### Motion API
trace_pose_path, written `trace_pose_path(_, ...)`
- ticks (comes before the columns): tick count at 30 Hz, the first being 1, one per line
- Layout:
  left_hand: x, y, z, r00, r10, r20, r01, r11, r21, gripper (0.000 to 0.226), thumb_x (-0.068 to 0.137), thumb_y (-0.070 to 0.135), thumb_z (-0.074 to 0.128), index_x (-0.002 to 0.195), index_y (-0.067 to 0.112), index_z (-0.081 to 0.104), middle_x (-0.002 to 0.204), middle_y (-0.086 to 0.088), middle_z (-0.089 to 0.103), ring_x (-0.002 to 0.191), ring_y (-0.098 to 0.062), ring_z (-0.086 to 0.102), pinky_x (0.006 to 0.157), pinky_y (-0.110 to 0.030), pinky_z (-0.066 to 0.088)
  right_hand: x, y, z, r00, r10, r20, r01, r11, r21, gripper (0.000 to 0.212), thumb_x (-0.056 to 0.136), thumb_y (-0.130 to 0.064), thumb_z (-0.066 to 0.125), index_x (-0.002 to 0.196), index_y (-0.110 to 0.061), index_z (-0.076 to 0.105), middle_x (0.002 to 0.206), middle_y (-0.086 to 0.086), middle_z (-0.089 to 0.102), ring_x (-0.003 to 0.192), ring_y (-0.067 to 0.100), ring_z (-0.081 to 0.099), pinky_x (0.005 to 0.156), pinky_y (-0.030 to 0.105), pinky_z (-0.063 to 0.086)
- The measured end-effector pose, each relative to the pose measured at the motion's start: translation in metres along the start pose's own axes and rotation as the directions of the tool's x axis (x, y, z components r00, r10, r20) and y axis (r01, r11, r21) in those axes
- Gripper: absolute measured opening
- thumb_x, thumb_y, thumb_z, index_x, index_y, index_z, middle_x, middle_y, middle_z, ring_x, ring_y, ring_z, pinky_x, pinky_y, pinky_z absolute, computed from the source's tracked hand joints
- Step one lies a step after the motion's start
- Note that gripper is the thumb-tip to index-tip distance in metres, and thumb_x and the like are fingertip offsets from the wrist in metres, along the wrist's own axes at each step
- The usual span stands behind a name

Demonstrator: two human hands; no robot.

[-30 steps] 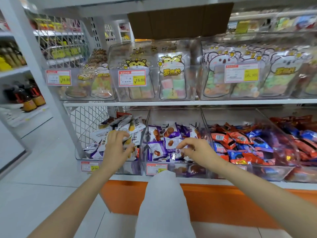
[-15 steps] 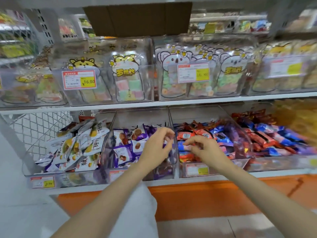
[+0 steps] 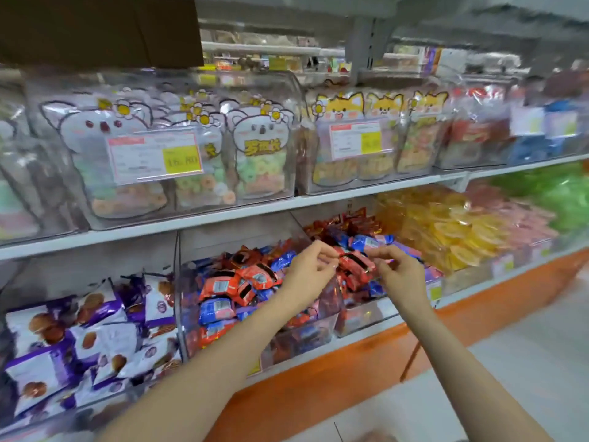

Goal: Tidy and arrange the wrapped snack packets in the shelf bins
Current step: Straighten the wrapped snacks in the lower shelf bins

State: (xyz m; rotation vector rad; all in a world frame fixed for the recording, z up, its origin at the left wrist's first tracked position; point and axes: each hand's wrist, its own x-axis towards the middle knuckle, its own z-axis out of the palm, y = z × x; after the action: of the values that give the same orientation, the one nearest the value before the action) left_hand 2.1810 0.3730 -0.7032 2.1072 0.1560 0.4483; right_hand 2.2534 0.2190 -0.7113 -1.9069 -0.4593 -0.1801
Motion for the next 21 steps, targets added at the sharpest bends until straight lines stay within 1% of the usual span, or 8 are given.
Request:
trace_pose_path(1,0.01,0.001,0.004,1.0,0.023,0.006,-0.023,1.0,0.02,0.008,0.091,0.007,0.054,0.096,0.014,0.055,0.093,0.002,0.058,0.072,-0.003,0.052,0.067,-0.01,0.041,0.007,0.005,-0.004,1.0,0.001,-0.018,-0.001,1.0,-0.018,0.02,0.09,-0.001,0.055,0.087,-0.015,0.068,0.087,0.005,0.069,0.066,0.018,0.061,0.058,0.021,0.05)
trace_pose_path(3,0.03,-0.001,0.009,0.998,0.064,0.02,-0.065,0.995,0.074,0.011,0.088,0.003,0.054,0.097,0.01,0.058,0.094,-0.002,0.06,0.079,-0.013,0.058,0.07,-0.015,0.043,0.019,0.015,-0.012,0.999,-0.016,-0.044,0.013,0.998,-0.069,0.019,0.089,0.001,0.055,0.087,-0.013,0.068,0.09,0.002,0.068,0.07,0.013,0.06,0.06,0.014,0.045)
trace_pose_path(6,0.061,-0.013,0.004,0.996,0.084,0.018,-0.086,0.979,0.183,0.017,0.085,-0.001,0.054,0.099,0.004,0.061,0.094,-0.007,0.064,0.089,-0.024,0.062,0.083,-0.029,0.048,0.03,0.031,-0.021,0.999,-0.014,-0.046,0.008,0.992,-0.129,0.024,0.087,0.003,0.055,0.084,-0.018,0.065,0.094,-0.001,0.066,0.074,0.008,0.057,0.063,0.019,0.038)
trace_pose_path(8,0.083,-0.025,-0.002,0.994,0.109,0.015,-0.108,0.936,0.334,0.018,0.085,0.002,0.056,0.102,0.004,0.063,0.102,-0.011,0.065,0.096,-0.027,0.06,0.08,-0.023,0.041,0.036,0.043,-0.025,0.998,0.003,-0.06,-0.012,0.988,-0.155,0.023,0.086,0.004,0.054,0.085,-0.014,0.068,0.093,-0.001,0.066,0.078,0.01,0.059,0.067,0.021,0.039)
trace_pose_path(11,0.106,-0.042,-0.011,0.994,0.104,-0.027,-0.074,0.847,0.526,0.022,0.09,0.011,0.055,0.111,0.006,0.061,0.116,-0.014,0.06,0.109,-0.028,0.055,0.082,-0.027,0.034,0.042,0.059,-0.031,0.995,0.036,-0.098,-0.052,0.985,-0.166,0.02,0.086,0.002,0.055,0.088,-0.01,0.07,0.094,0.0,0.068,0.089,0.017,0.061,0.078,0.029,0.045)
trace_pose_path(14,0.113,-0.047,-0.017,0.992,0.122,-0.017,-0.085,0.772,0.63,0.026,0.092,0.009,0.052,0.117,0.003,0.059,0.114,-0.015,0.061,0.108,-0.029,0.055,0.083,-0.026,0.034,0.044,0.067,-0.033,0.994,0.042,-0.096,-0.057,0.986,-0.156,0.022,0.085,0.003,0.055,0.084,-0.013,0.069,0.087,-0.004,0.064,0.085,0.015,0.059,0.072,0.021,0.038)
trace_pose_path(18,0.126,-0.045,-0.014,0.985,0.171,0.016,-0.134,0.711,0.691,0.015,0.088,0.015,0.056,0.099,0.009,0.064,0.105,-0.01,0.065,0.101,-0.028,0.06,0.082,-0.032,0.044,0.047,0.067,-0.036,0.992,0.058,-0.11,-0.075,0.986,-0.152,0.023,0.084,0.003,0.055,0.084,-0.015,0.07,0.083,-0.007,0.062,0.079,0.013,0.057,0.066,0.018,0.034)
trace_pose_path(21,0.141,-0.036,0.007,0.979,0.158,0.129,-0.203,0.723,0.66,0.009,0.085,0.017,0.059,0.092,0.017,0.063,0.103,-0.006,0.066,0.099,-0.026,0.06,0.078,-0.03,0.043,0.048,0.064,-0.042,0.987,0.071,-0.144,-0.091,0.986,-0.137,0.023,0.086,0.001,0.054,0.085,-0.018,0.069,0.082,-0.009,0.06,0.078,0.012,0.055,0.064,0.02,0.034)
